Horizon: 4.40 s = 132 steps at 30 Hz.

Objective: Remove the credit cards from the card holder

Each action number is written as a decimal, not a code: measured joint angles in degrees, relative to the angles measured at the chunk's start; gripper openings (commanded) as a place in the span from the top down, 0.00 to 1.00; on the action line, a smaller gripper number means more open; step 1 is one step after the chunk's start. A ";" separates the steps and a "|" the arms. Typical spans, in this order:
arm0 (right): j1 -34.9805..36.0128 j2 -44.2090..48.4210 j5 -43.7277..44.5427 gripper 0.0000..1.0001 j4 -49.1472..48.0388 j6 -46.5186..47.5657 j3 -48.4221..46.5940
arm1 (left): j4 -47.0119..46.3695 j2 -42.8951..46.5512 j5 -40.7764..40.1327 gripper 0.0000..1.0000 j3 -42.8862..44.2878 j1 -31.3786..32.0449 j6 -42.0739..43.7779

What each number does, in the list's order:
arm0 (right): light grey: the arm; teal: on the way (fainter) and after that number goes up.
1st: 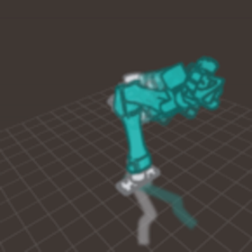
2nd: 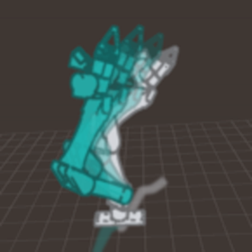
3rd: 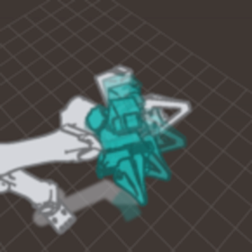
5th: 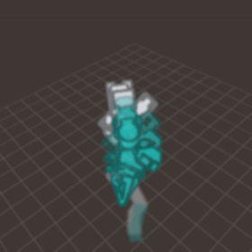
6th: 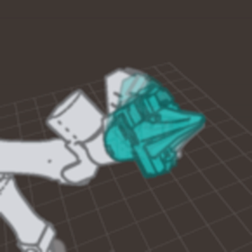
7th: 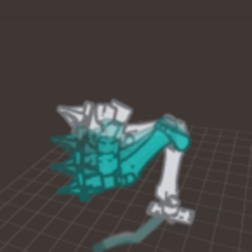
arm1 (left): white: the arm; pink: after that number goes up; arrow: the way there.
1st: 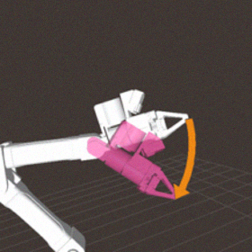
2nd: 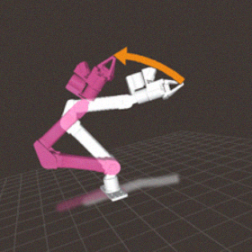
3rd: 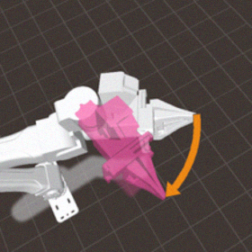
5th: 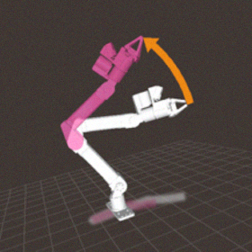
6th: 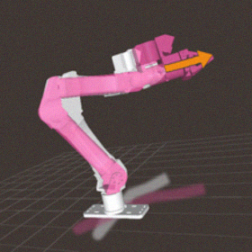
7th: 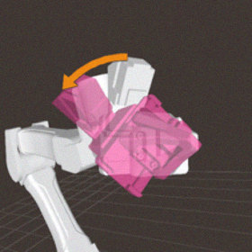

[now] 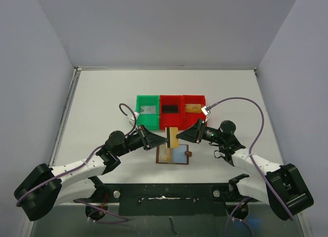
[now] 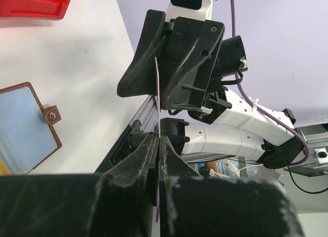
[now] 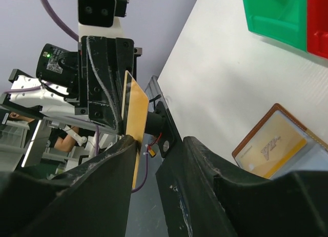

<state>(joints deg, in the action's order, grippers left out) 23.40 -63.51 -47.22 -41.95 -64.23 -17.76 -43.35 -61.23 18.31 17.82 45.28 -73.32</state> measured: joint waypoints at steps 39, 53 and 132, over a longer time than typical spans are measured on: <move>2.16 -2.99 -7.50 1.00 -3.15 -5.20 -5.60 | -3.89 -0.76 0.79 1.00 -0.11 -0.13 -0.55; 2.14 6.27 -0.83 1.00 21.40 12.61 -13.64 | 11.54 3.85 -1.81 0.31 1.73 -0.33 4.94; -4.63 -34.32 35.76 0.99 46.53 118.75 -42.16 | 69.29 15.37 -18.47 0.25 22.77 -33.35 48.57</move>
<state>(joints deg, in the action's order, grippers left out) 18.76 -97.82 -11.46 4.58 54.52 -59.92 25.93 -45.87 -0.16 40.60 11.92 -24.75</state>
